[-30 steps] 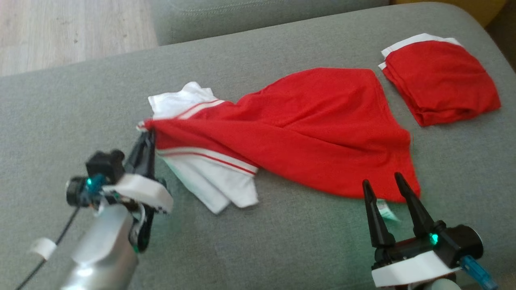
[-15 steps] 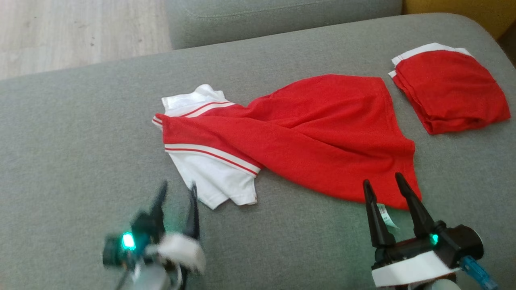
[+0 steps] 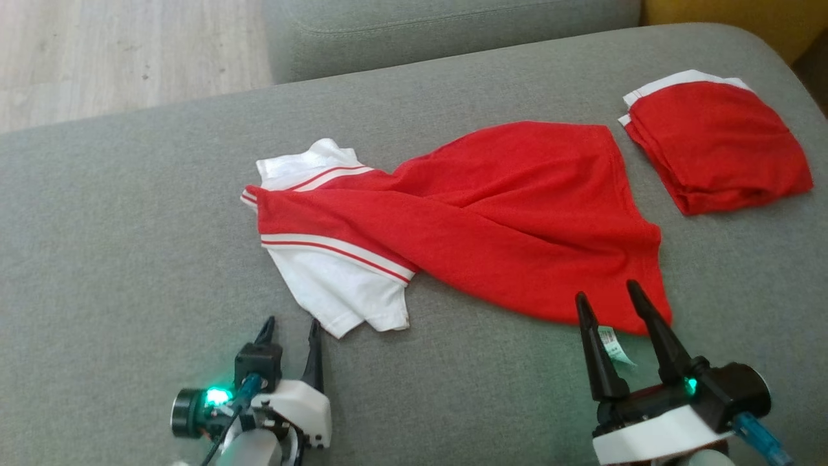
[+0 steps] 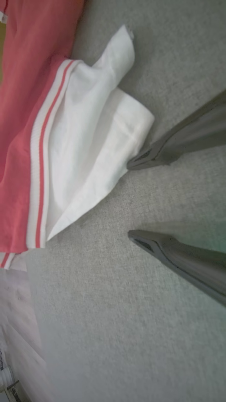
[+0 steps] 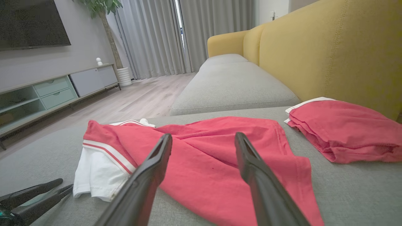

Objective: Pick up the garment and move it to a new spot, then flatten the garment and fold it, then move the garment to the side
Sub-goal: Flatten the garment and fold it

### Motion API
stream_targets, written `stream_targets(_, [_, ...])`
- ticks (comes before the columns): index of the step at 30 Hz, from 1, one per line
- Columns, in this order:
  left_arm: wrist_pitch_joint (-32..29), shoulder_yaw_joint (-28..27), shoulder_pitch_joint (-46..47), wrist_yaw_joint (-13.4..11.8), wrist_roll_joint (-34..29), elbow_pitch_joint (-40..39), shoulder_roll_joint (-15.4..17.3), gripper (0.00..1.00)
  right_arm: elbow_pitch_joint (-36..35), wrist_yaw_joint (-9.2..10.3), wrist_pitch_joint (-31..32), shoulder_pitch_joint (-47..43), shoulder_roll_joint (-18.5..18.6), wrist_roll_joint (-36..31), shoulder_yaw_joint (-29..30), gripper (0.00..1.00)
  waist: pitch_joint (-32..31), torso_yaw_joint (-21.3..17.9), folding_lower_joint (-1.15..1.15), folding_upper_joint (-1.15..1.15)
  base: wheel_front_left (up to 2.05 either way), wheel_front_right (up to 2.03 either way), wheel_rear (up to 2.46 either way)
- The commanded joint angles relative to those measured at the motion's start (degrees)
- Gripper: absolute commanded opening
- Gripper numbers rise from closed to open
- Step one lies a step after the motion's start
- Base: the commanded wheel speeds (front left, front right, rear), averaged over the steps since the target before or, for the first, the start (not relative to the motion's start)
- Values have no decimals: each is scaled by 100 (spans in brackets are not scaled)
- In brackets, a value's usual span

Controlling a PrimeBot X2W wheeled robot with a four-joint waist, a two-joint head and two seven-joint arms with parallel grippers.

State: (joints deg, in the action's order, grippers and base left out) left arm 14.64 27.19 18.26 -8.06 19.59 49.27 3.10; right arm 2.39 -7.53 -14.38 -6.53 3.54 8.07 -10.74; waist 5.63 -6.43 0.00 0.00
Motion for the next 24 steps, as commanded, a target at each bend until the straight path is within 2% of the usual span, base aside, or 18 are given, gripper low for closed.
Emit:
stream_targets(1, [36,-103,204,29,-47,-41,17,100,-165,4,-62,111,90,-16,-120,100,6,-23,0,0,0,0,0])
stream_targets(6, [36,-23,329,101,-58,-97,-10,100,-132,4,-62,97,97,-11,-130,100,-29,-89,0,0,0,0,0])
stream_targets(11, [36,80,305,121,-29,-489,-19,100,-114,4,-62,73,94,-7,-143,100,-90,-132,0,0,0,0,0])
stream_targets(16, [36,199,332,23,-41,-834,-21,100,-102,4,-62,24,95,-15,-152,100,-135,-145,0,0,0,0,0])
stream_targets(24, [36,357,415,-115,38,-286,-22,100,-91,4,-62,52,112,9,-237,100,-145,-245,0,0,0,0,0])
